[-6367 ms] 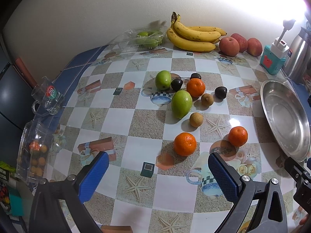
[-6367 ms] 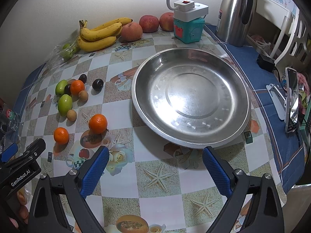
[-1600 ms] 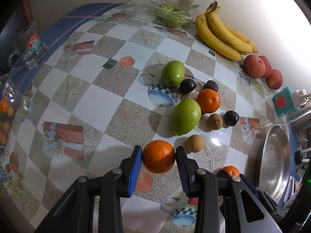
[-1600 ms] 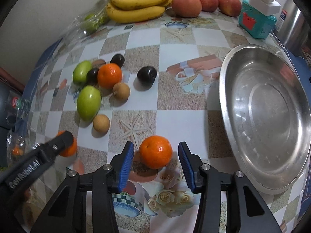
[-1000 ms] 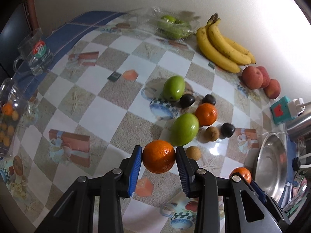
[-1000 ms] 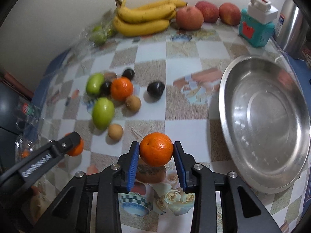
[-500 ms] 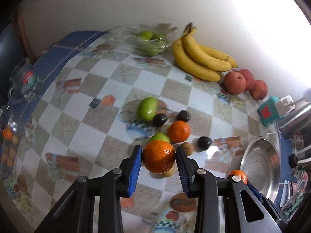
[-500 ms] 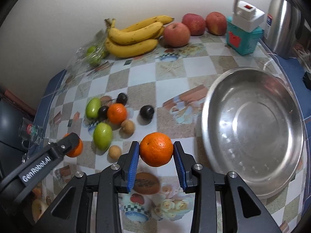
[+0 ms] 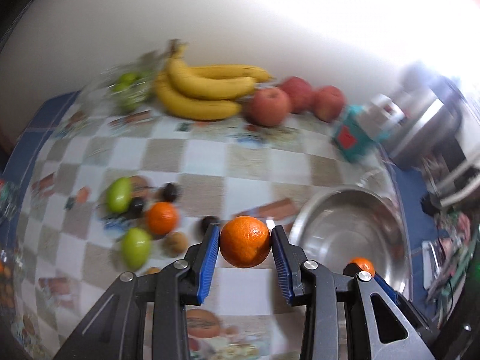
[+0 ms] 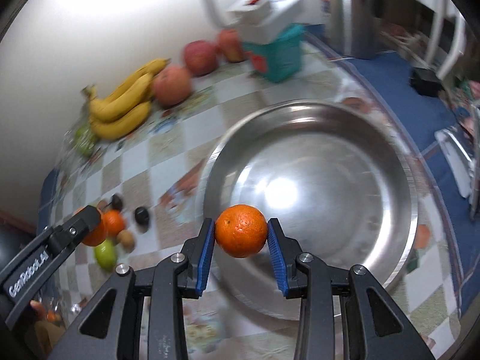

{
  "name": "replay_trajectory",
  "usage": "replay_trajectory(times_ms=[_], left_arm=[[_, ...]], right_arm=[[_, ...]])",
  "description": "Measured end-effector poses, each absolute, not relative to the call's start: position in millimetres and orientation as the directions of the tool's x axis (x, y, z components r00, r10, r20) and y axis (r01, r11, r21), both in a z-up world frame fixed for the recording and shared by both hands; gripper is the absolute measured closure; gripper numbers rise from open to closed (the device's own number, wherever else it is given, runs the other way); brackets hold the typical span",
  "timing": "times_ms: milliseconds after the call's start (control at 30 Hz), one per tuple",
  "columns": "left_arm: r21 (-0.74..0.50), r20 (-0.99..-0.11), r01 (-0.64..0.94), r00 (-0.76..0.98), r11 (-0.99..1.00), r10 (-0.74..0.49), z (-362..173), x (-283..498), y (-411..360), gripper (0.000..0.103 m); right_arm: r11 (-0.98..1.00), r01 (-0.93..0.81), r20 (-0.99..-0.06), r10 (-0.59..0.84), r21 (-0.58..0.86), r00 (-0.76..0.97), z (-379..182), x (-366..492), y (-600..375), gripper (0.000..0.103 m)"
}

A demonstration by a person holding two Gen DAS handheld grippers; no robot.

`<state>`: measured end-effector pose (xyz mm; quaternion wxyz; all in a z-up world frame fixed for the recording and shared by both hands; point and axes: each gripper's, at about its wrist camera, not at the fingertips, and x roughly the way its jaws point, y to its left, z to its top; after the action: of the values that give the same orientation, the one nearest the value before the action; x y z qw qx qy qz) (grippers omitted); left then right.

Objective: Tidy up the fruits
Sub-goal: 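Carry both oranges over the steel plate and open both tools to release them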

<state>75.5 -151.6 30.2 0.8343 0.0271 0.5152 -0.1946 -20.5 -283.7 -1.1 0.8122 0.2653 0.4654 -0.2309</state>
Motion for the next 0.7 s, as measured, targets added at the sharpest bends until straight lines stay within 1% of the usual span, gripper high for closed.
replay_trajectory(times_ms=[133, 300, 467, 700], left_arm=[[-0.178, -0.869, 0.447, 0.347, 0.877, -0.353, 25, 64, -188, 0.065], [-0.192, -0.869, 0.521, 0.303, 0.831, -0.391, 12, 56, -217, 0.065], [-0.202, -0.871, 0.552, 0.276, 0.809, -0.406, -6, 54, -228, 0.065], [-0.212, -0.897, 0.542, 0.222, 0.813, -0.382, -31, 57, -233, 0.065]], right_arm=[[0.701, 0.679, -0.876, -0.168, 0.216, 0.452, 2, -35, -308, 0.066], [0.651, 0.729, -0.877, -0.202, 0.213, 0.437, 1, -50, -330, 0.066], [0.611, 0.76, -0.888, -0.196, 0.22, 0.415, -10, -57, -344, 0.066], [0.582, 0.787, -0.918, -0.167, 0.202, 0.359, -34, -59, -355, 0.066]])
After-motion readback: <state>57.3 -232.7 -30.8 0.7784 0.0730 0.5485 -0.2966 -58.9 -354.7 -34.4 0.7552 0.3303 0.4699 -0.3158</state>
